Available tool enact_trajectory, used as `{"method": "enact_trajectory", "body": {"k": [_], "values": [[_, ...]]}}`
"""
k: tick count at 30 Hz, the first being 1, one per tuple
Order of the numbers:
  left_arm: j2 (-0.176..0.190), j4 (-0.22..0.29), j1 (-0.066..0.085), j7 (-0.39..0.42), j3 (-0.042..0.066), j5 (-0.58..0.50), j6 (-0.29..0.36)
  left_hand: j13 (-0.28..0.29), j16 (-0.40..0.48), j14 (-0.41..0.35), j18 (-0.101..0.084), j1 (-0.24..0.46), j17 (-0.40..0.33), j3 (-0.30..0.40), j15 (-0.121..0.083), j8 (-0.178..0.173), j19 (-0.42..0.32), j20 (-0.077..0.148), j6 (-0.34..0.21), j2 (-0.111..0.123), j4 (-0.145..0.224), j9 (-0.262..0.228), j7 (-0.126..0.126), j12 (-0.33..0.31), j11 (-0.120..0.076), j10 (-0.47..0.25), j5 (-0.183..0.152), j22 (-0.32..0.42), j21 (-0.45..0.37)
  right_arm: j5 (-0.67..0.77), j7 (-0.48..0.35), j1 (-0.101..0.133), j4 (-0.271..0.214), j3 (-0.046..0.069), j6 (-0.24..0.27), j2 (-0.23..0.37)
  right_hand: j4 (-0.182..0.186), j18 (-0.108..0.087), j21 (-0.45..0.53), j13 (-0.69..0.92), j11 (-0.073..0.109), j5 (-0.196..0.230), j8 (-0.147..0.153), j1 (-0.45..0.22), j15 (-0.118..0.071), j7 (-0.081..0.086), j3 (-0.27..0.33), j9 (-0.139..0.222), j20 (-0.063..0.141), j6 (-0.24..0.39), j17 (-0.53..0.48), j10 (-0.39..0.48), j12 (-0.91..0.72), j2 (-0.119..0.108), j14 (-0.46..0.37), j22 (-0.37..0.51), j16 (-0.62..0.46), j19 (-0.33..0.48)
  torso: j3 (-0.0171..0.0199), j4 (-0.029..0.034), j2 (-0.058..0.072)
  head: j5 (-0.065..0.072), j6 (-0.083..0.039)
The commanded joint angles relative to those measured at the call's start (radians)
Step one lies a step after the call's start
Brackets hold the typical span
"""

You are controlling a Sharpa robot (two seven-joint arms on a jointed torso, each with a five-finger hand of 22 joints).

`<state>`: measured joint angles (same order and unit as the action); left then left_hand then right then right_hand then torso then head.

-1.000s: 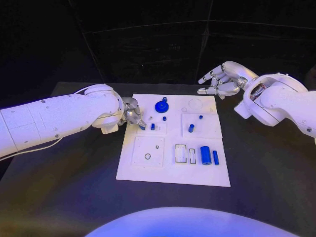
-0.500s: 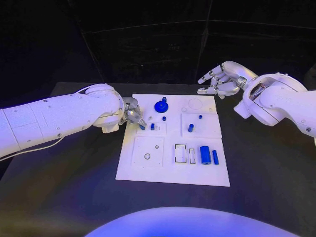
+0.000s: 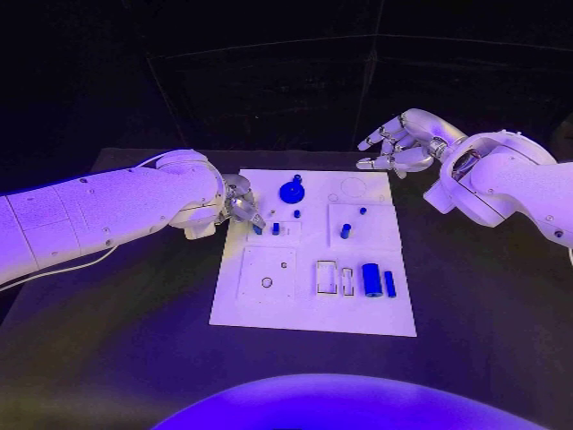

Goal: Assemble the parts on the task board

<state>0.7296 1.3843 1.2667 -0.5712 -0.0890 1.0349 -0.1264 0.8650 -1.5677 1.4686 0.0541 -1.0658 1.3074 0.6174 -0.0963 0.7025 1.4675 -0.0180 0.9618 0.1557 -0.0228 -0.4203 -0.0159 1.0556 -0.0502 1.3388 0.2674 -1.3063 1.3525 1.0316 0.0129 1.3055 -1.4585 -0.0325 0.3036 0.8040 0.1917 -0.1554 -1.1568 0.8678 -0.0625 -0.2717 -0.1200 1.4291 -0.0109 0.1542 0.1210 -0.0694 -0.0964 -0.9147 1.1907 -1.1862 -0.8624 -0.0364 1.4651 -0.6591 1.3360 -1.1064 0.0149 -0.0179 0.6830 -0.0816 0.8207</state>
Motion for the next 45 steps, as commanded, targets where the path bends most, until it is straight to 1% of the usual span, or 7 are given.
{"method": "enact_trajectory", "body": {"k": [1, 26, 35, 39, 42, 43, 45], "values": [[-0.002, -0.002, -0.002, -0.015, -0.002, 0.004, -0.025, 0.003, -0.003, 0.102, 0.007, 0.013, 0.263, -0.012, -0.007, 0.006, 0.013, 0.009, 0.009, 0.001, -0.003, 0.0, 0.0, 0.006, -0.002, 0.008, 0.0, -0.002, 0.004, 0.002, -0.005, 0.002, -0.002, 0.001, -0.003, 0.0, -0.003, -0.006, 0.006, -0.001, 0.001, -0.003, -0.006, 0.005, -0.004, -0.003, 0.003, 0.001, 0.002, 0.006, 0.001, 0.009, 0.005, 0.003, 0.028, 0.001, -0.002, 0.001, 0.0001, 0.0001, 0.0, 0.0, 0.0], [-0.01, -0.013, -0.003, -0.021, -0.002, 0.004, -0.016, 0.017, -0.003, 0.102, 0.005, 0.081, 0.263, -0.13, -0.01, 0.003, 0.018, 0.013, 0.031, -0.001, -0.067, 0.006, 0.003, 0.018, -0.004, 0.015, -0.002, -0.017, 0.012, 0.002, -0.005, 0.002, -0.004, 0.001, -0.003, 0.002, -0.002, -0.006, 0.007, -0.003, 0.001, -0.004, -0.006, 0.004, -0.004, -0.003, 0.004, 0.001, 0.002, 0.006, -0.002, 0.01, 0.007, 0.004, 0.027, 0.003, -0.005, 0.002, -0.0002, 0.001, 0.0, 0.003, 0.004], [-0.005, -0.012, -0.003, -0.014, -0.002, 0.004, 0.017, 0.008, -0.003, 0.102, 0.006, 0.137, 0.263, -0.262, -0.007, -0.002, 0.015, 0.011, 0.034, 0.017, -0.123, 0.009, -0.002, 0.011, 0.0, 0.009, -0.008, -0.013, 0.005, 0.002, -0.005, 0.002, -0.004, 0.001, -0.002, 0.003, -0.001, -0.006, 0.008, -0.003, 0.001, -0.004, -0.006, 0.004, -0.004, -0.003, 0.004, 0.001, 0.002, 0.006, -0.003, 0.009, 0.006, 0.004, 0.027, 0.004, -0.005, 0.002, -0.0004, 0.0007, 0.0, 0.004, 0.005], [0.0, -0.009, -0.003, -0.006, -0.002, 0.004, 0.045, -0.007, -0.003, 0.102, 0.008, 0.137, 0.263, -0.345, -0.006, -0.012, 0.012, 0.011, 0.019, 0.009, -0.154, 0.012, -0.005, -0.001, 0.003, -0.005, -0.066, -0.004, -0.005, 0.002, -0.005, 0.002, -0.004, 0.001, -0.002, 0.003, -0.001, -0.006, 0.008, -0.003, 0.001, -0.004, -0.006, 0.004, -0.004, -0.003, 0.004, 0.001, 0.002, 0.006, -0.003, 0.009, 0.006, 0.004, 0.027, 0.004, -0.005, 0.002, -0.0009, 0.0008, 0.0, 0.004, 0.004], [0.007, -0.005, -0.003, 0.007, -0.002, -0.005, 0.075, -0.036, -0.003, 0.102, 0.011, 0.122, 0.263, -0.387, -0.004, -0.024, 0.007, 0.009, -0.001, -0.003, -0.173, 0.018, -0.012, -0.024, 0.008, -0.024, -0.07, 0.008, -0.018, 0.002, -0.006, 0.002, -0.003, 0.001, -0.001, 0.003, -0.001, -0.006, 0.008, -0.003, 0.001, -0.004, -0.006, 0.004, -0.004, -0.003, 0.004, 0.001, 0.002, 0.006, -0.003, 0.009, 0.006, 0.004, 0.027, 0.004, -0.005, 0.002, -0.0009, 0.0009, 0.0, 0.005, 0.004], [0.009, -0.004, -0.003, 0.013, -0.002, -0.014, 0.088, -0.071, -0.003, 0.102, 0.013, 0.114, 0.263, -0.399, -0.001, -0.034, 0.003, 0.007, -0.017, -0.006, -0.178, 0.022, -0.018, -0.052, 0.013, -0.044, -0.07, 0.017, -0.026, 0.002, -0.006, 0.002, -0.003, 0.001, -0.001, 0.003, -0.001, -0.006, 0.008, -0.003, 0.001, -0.004, -0.006, 0.004, -0.004, -0.003, 0.004, 0.001, 0.002, 0.006, -0.003, 0.009, 0.006, 0.004, 0.027, 0.004, -0.005, 0.002, -0.0009, 0.0007, 0.0, 0.004, 0.004], [0.014, -0.003, -0.002, 0.035, -0.002, -0.038, 0.116, -0.214, -0.003, 0.102, 0.02, 0.087, 0.263, -0.427, 0.015, -0.068, -0.013, -0.003, -0.074, -0.014, -0.185, 0.038, -0.042, -0.172, 0.034, -0.136, -0.067, 0.055, -0.062, 0.002, -0.005, 0.002, -0.003, 0.001, -0.001, 0.003, -0.001, -0.006, 0.008, -0.003, 0.001, -0.004, -0.006, 0.004, -0.004, -0.003, 0.004, 0.001, 0.002, 0.006, -0.003, 0.009, 0.006, 0.004, 0.027, 0.004, -0.005, 0.002, -0.0009, 0.0011, 0.0, 0.005, 0.004]]}}
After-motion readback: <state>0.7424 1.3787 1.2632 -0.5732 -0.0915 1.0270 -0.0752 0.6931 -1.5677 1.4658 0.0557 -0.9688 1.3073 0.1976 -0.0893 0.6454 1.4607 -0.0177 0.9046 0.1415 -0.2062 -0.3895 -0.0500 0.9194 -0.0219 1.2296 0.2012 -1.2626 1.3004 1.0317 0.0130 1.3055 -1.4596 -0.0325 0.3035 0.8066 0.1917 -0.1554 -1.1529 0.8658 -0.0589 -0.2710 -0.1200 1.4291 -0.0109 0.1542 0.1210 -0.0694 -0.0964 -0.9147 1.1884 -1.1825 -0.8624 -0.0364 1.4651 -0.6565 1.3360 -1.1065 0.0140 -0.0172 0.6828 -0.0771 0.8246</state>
